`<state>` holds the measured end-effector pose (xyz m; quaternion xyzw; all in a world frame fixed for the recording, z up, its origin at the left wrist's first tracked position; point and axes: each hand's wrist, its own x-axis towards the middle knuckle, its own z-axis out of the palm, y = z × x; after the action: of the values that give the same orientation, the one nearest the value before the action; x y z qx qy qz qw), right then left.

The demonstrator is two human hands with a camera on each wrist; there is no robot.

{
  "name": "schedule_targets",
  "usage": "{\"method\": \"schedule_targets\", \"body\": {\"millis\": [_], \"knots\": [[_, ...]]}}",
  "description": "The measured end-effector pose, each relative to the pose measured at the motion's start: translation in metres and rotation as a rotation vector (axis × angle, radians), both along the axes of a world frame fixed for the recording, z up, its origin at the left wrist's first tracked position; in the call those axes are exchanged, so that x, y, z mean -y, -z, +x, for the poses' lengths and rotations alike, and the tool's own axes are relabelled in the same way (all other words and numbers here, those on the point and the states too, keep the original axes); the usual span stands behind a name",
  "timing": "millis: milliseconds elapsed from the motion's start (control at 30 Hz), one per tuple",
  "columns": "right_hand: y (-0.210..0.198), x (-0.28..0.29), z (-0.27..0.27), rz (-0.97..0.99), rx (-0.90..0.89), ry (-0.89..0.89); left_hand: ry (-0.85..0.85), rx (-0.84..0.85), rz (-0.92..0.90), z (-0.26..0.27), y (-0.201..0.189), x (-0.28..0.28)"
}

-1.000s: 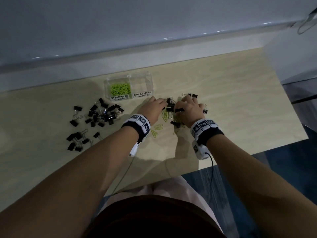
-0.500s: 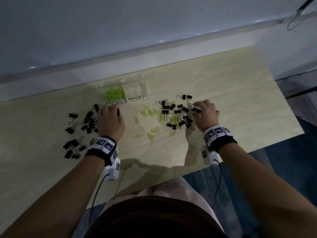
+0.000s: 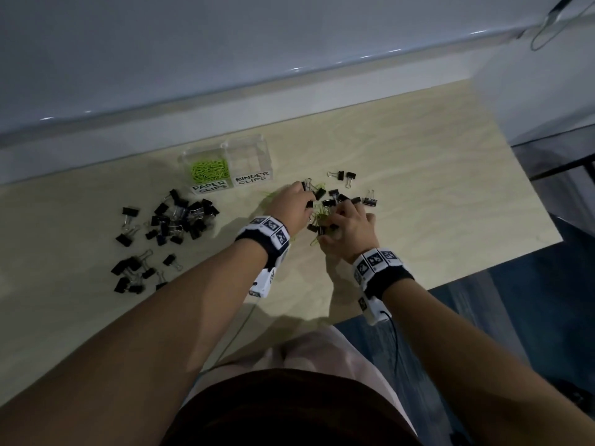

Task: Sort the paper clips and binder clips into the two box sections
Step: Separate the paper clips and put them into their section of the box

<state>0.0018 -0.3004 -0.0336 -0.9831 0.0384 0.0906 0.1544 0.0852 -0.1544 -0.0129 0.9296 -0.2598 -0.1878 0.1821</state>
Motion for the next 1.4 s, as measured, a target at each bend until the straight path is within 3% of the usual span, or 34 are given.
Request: {"method": "schedule_targets", "body": {"millis": [233, 400, 467, 567, 667, 833, 1033, 1267, 1400], "knots": [[-0.001, 0.0, -0.005, 0.16, 0.015, 0.056, -0.119, -0.021, -0.059, 0.003, 0.002, 0.005], [-0.01, 0.029, -0.003, 0.429, 0.136, 0.407, -0.121, -0.032, -0.185, 0.017, -0.007, -0.005], [-0.012, 0.046, 0.001, 0.419, 0.124, 0.522, -0.124, -0.05, -0.214, 0.029, -0.013, -0.005], [-0.01, 0.068, 0.006, 0.299, 0.052, 0.555, -0.176, -0.112, -0.226, 0.044, -0.018, -0.001], [-0.01, 0.073, 0.008, 0.142, -0.043, 0.521, -0.192, -0.177, -0.135, 0.049, -0.016, 0.001], [-0.009, 0.05, 0.015, 0.078, 0.125, 0.332, -0.151, -0.171, 0.004, 0.04, 0.0, -0.009], [-0.013, -0.009, 0.042, 0.054, 0.082, 0.042, -0.108, -0.054, -0.083, 0.042, 0.002, -0.006], [-0.006, -0.043, 0.064, -0.023, -0.003, 0.022, -0.025, -0.096, -0.027, 0.056, -0.002, -0.004], [-0.007, -0.038, 0.06, 0.056, 0.018, 0.039, 0.015, -0.087, -0.027, 0.055, 0.005, -0.011]]}}
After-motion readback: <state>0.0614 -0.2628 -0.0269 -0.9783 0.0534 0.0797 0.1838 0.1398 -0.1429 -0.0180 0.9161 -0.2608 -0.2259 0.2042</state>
